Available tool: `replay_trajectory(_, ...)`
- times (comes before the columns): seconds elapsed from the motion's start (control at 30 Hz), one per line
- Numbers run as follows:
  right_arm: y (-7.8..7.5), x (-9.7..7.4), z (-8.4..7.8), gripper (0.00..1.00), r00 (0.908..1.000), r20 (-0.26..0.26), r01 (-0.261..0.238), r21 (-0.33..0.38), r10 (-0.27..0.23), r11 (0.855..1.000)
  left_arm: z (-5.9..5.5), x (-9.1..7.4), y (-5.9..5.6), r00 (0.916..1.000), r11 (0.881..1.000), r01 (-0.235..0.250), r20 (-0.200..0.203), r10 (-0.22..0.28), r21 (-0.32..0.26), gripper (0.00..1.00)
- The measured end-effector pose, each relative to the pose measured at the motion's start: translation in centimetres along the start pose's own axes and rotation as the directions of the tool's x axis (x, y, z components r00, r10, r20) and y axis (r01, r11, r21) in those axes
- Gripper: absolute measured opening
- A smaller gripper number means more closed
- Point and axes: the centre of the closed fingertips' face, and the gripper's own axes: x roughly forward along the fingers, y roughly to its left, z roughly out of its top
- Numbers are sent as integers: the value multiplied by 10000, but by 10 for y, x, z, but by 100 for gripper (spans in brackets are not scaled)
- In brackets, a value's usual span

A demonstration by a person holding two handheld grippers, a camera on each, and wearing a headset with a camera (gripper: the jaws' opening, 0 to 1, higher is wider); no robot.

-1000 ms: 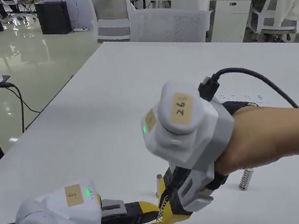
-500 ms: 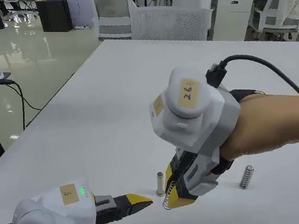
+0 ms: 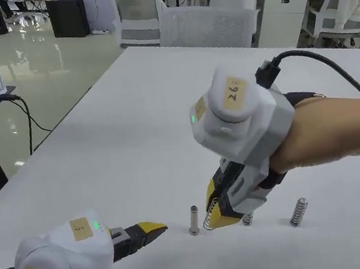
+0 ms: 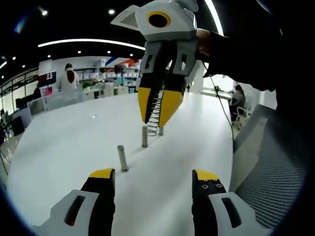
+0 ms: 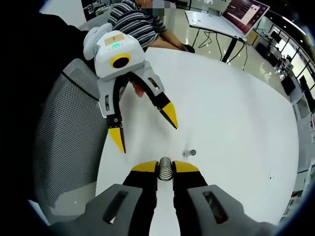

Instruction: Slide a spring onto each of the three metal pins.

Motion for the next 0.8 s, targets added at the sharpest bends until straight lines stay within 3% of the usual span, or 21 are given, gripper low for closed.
replay_trajectory(0.33,-27,3,3,8,9991,-315,291,-7,-291,9996,-1,-1,0,10000,10000,-40,9,40,-60,65)
replay_trajectory(0.8,-45,26,2,8,9963,-841,174,-20,-175,9998,-1,-4,1,10000,10000,-37,55,37,-82,65)
